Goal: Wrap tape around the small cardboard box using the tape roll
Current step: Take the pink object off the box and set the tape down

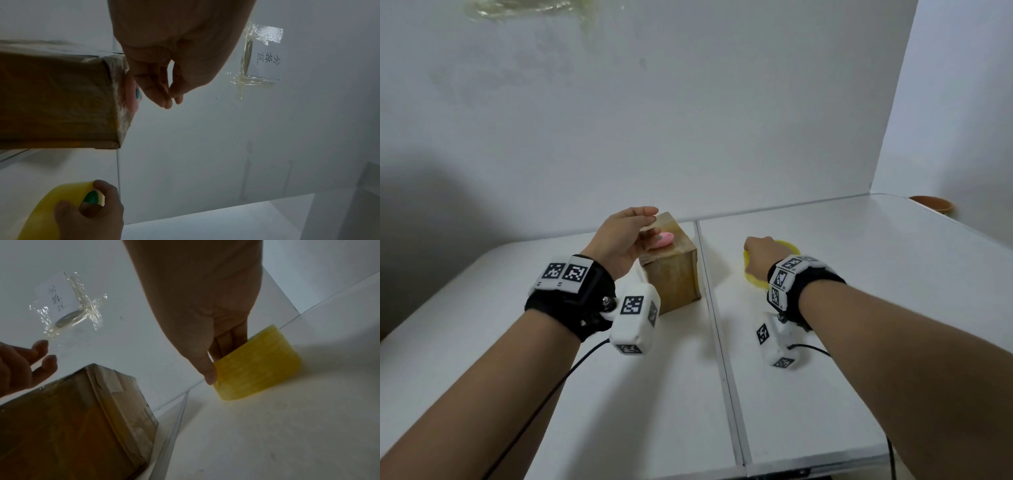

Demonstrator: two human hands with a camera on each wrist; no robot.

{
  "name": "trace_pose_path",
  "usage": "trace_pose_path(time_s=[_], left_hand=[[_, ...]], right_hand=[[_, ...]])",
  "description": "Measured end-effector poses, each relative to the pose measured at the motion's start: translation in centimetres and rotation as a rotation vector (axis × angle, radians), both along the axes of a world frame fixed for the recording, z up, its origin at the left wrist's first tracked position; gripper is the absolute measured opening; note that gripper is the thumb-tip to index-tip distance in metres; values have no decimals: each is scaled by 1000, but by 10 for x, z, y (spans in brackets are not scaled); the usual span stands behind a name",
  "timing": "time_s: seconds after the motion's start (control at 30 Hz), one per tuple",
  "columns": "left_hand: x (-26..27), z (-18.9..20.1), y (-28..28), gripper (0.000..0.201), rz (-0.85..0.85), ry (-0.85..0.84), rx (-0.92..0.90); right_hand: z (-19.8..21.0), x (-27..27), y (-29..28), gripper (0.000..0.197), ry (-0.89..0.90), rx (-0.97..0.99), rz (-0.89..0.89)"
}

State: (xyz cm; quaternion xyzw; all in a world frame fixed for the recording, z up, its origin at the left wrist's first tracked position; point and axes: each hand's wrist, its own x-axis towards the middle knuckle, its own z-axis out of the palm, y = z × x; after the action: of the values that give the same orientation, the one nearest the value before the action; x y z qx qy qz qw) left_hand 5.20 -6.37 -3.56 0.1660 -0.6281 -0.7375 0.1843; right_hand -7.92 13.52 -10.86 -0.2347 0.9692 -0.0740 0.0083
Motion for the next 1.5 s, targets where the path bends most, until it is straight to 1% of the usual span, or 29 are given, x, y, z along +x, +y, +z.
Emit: trace_pose_path(time_s=[0.1, 0.17, 0.23, 0.3, 0.33, 0.4, 0.5, 0.53, 0.6, 0.67, 0.77, 0.9, 1.13, 1.3, 1.4, 1.5], left_hand=[[-1, -4, -11, 19, 32, 17, 2], [0, -4, -20, 20, 54, 26, -29], [1, -4, -28, 22, 76, 30, -56], [4, -4, -35, 23, 94, 35, -63], [5, -4, -38, 23, 102, 34, -63], [10, -4, -44, 23, 108, 26, -61], [18, -7, -51, 22, 108, 15, -61], [21, -8, -53, 22, 109, 12, -60], [27, -10, -57, 22, 110, 10, -57], [31, -12, -61, 22, 110, 5, -58], [33, -14, -63, 22, 101, 1, -50], [32, -14, -59, 22, 94, 4, -32], [32, -10, -48, 22, 83, 16, -35], [34, -7, -44, 22, 94, 18, -36], [34, -3, -41, 21, 94, 23, -29], [30, 2, -35, 21, 78, 25, -63]], right_hand=[[7, -2, -5, 36, -61, -1, -26], [18, 0, -12, 38, -11, -65, -48], [32, 6, -24, 38, 117, -200, 25], [47, 16, -42, 37, 190, -325, 172], [53, 22, -53, 36, 185, -360, 242], [63, 33, -77, 34, 120, -389, 336], [70, 47, -104, 39, -26, -329, 384], [71, 51, -110, 42, -57, -273, 389], [71, 55, -117, 38, -75, -178, 391], [68, 56, -118, 33, -70, -168, 378], [65, 57, -116, 31, -84, -220, 356], [63, 61, -107, 38, -92, -357, 363], [58, 61, -100, 31, -85, -516, 384], [56, 60, -100, 36, -98, -481, 370], [56, 54, -100, 39, -123, -567, 320], [61, 47, -87, 38, -86, -686, 229]])
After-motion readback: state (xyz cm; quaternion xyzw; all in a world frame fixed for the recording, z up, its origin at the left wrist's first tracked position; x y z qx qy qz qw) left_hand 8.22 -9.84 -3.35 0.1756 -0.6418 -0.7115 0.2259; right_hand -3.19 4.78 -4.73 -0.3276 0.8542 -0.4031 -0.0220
